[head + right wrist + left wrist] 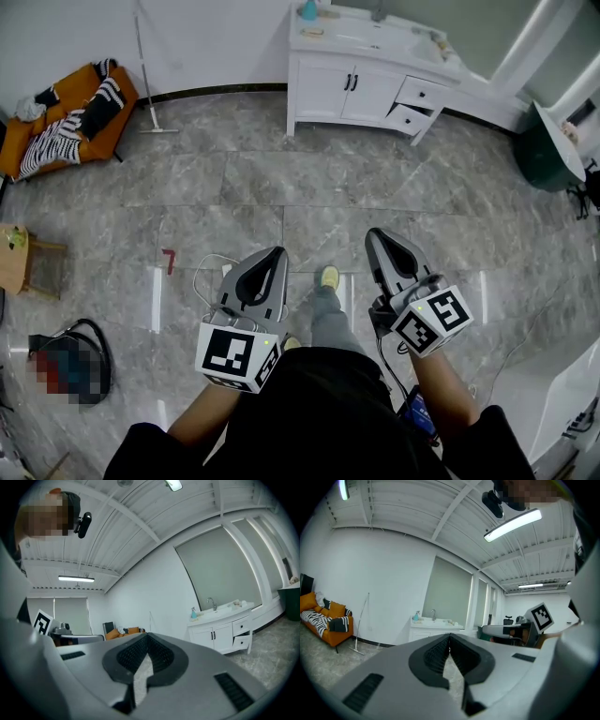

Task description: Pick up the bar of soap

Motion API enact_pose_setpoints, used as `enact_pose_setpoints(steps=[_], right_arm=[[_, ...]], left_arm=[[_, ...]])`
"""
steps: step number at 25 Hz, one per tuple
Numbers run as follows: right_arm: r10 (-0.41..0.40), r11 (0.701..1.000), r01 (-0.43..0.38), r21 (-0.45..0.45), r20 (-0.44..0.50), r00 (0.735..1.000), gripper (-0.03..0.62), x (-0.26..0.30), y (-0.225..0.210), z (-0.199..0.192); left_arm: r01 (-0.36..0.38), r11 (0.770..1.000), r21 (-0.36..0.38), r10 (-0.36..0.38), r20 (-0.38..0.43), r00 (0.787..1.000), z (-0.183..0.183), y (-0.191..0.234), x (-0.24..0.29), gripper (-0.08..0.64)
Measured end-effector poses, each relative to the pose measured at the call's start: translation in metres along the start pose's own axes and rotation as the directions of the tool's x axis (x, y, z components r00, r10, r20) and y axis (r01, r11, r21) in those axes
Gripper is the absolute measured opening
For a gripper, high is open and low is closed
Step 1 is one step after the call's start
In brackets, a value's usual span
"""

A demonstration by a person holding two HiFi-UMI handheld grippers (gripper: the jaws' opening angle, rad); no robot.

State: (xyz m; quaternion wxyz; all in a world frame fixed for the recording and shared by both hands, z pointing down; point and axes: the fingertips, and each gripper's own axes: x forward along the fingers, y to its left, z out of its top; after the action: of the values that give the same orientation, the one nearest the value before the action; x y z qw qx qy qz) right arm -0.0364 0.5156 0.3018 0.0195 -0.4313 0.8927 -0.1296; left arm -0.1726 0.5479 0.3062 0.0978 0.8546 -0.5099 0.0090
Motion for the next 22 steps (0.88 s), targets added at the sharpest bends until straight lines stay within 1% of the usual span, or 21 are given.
enact_pose_setpoints(steps=[9,13,22], right_arm=[[-0.01,1.0,0.01,0.008,-0.007,1.0,0.005,0.034,-0.055,0.012],[-0.009,1.0,0.01,0.01,-0.023,1.0,0.005,0.055,-0.076,0.018],[0.021,0.999,-0.018,0.03,-0.086,0.996,0.005,0.101,-0.113,0.015]], left_arm=[[0.013,1.0,0.012,-0.013,-0.001,1.0,0.009,0.007,0.063,0.011],[0.006,1.0,0.006,-0.006,-0.006,1.0,0.015,0.018,0.089,0.011],[-0.026,0.999,-0.028,0.024,-0.051,0.998,0.011,0.044,0.14,0.011]])
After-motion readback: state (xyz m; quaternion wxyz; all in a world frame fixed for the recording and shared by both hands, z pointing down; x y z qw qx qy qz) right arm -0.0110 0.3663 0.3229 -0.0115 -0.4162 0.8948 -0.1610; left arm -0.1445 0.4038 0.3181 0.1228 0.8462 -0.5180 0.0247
